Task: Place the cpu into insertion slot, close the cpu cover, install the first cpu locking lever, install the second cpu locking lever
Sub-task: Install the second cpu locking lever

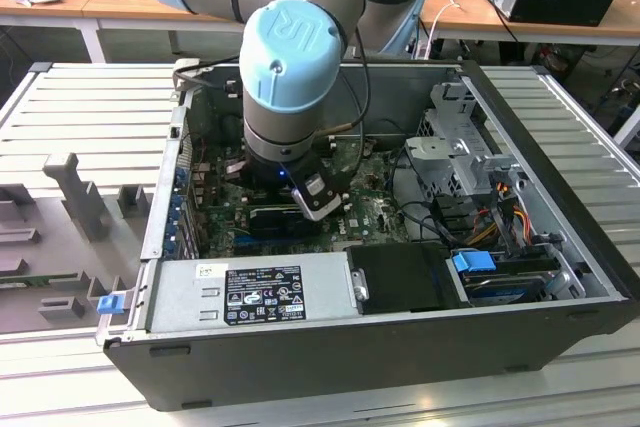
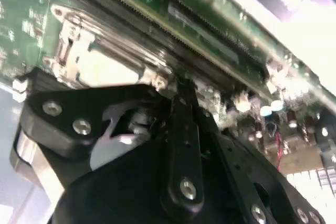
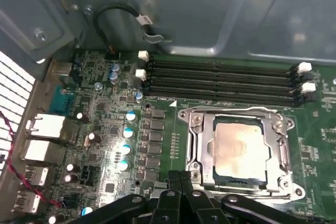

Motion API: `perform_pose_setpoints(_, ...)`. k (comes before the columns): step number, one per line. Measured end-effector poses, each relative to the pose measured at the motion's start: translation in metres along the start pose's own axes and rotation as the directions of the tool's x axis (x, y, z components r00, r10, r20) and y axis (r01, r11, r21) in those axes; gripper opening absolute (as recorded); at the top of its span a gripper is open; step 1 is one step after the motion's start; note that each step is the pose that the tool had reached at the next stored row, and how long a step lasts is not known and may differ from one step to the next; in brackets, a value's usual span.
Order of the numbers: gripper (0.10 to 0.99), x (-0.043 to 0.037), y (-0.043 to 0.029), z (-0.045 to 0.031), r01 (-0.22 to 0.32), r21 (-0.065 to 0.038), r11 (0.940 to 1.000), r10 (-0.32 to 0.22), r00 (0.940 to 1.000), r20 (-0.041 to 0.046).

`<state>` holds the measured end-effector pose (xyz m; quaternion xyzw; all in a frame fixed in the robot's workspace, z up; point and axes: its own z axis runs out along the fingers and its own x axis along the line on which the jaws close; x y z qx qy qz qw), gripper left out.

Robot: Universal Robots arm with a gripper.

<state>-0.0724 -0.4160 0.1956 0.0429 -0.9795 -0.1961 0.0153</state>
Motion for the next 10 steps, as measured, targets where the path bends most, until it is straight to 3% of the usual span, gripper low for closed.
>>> perform_pose_setpoints(4, 0.106, 0.0005, 0.0094, -0.022, 0.0, 0.001, 1.0, 0.0, 1.0, -0.0005)
perform_pose_setpoints(6, 0.106, 0.0006, 0.0124, -0.0292, 0.0, 0.001, 1.0, 0.0, 1.0, -0.0005)
perform_pose_setpoints(10, 0.106, 0.0006, 0.0127, -0.03, 0.0, 0.001, 1.0, 0.0, 1.0, -0.0004)
